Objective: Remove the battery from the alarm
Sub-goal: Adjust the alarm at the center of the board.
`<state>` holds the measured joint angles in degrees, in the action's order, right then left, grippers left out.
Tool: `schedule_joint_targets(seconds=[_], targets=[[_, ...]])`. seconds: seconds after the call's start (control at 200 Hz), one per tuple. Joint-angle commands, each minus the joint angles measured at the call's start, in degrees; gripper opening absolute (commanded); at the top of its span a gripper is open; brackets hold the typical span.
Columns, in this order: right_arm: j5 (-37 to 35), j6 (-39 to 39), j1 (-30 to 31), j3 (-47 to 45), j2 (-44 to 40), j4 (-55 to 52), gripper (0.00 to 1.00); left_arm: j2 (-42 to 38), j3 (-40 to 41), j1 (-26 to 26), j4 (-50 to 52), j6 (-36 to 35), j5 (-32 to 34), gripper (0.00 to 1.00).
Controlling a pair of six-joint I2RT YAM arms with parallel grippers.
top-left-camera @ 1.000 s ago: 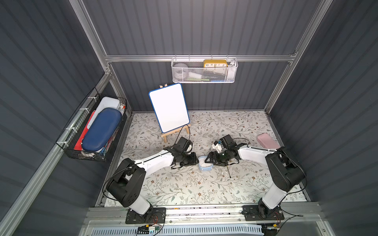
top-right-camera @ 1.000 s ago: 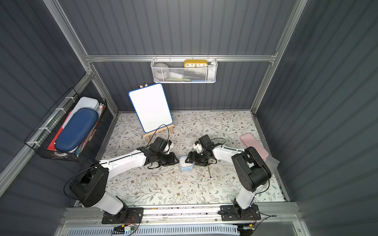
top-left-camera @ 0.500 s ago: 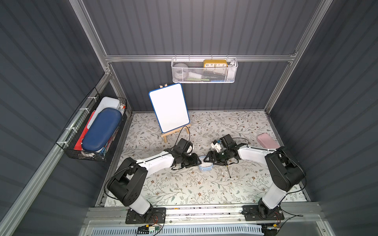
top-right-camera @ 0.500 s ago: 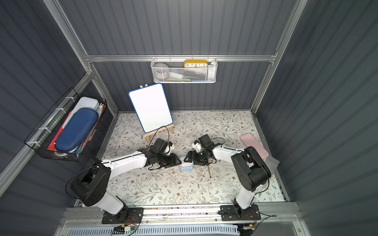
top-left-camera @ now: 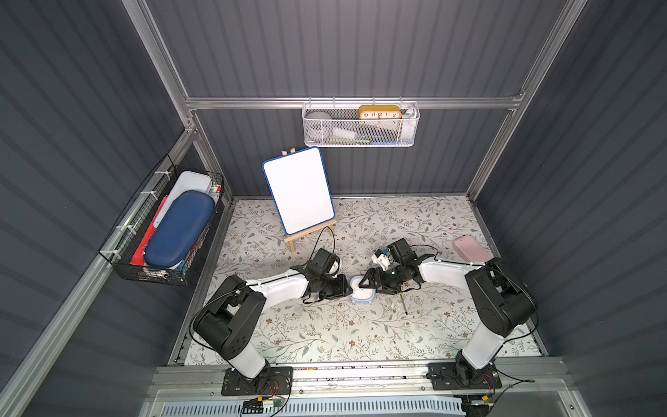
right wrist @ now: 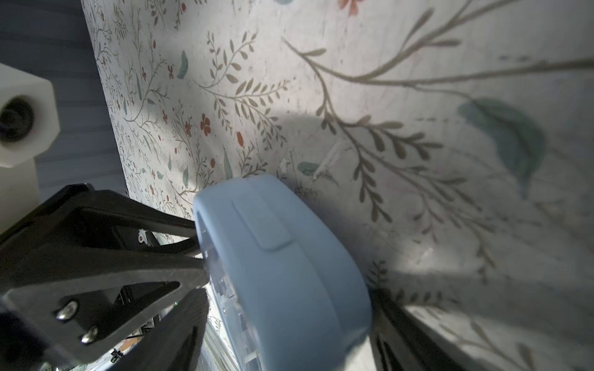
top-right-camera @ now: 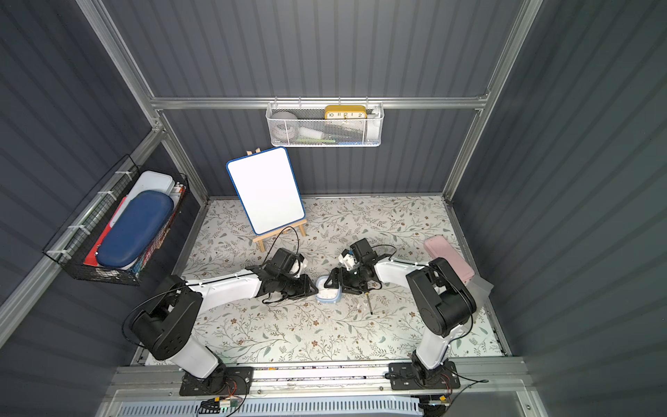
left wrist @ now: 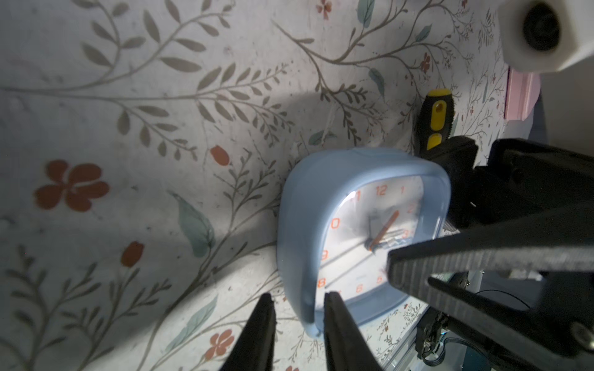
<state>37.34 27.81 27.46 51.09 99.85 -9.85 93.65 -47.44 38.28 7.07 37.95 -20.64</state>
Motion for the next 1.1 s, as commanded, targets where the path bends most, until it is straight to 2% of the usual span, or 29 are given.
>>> schedule_joint_targets(seconds=[0.0, 0.22, 0.325, 0.45, 0.535, 0.72, 0.815, 0.925, 1.096], targets=[[0.41, -0.54, -0.20, -0.90, -0.23, -1.02, 0.81, 2.53, 1.99, 0.21, 0.52, -0.60, 2.09, 0.29], [0.46, -0.97, 0.02, -1.52, 0.00, -0.27, 0.81, 4.40, 3.20, 0.21, -1.00, -0.86, 1.84, 0.29], [-0.08, -0.56, 0.04, -1.43, 0.08, -0.17, 0.75, 4.27, 3.01, 0.20, -1.01, -0.69, 2.00, 0.29], [-0.99, -0.33, -0.02, -1.78, -0.69, -0.29, 0.60, 3.63, 2.79, 0.21, -0.22, -0.60, 2.71, 0.30], [-2.11, -0.24, 0.04, -2.04, -1.42, -0.94, 0.54, 2.74, 2.92, 0.21, 0.26, -0.82, 2.56, 0.34], [-6.30, -0.67, 0.16, -2.11, -4.72, -3.58, 0.52, 0.89, 1.29, 0.09, 3.74, 0.10, 4.98, 0.46], [-11.59, -2.89, 1.51, 0.14, -6.43, -9.17, 0.53, 0.36, -0.04, 0.08, 5.52, -0.11, 7.13, 0.51], [-22.31, -6.43, 5.08, 5.57, -7.48, -19.52, 0.53, -0.36, -1.31, -0.46, 7.54, -0.85, 10.33, 0.52], [-46.52, -8.73, 13.59, 17.46, -2.46, -36.63, 0.53, -4.78, -0.57, -6.00, 7.96, -2.59, 11.17, 0.54]])
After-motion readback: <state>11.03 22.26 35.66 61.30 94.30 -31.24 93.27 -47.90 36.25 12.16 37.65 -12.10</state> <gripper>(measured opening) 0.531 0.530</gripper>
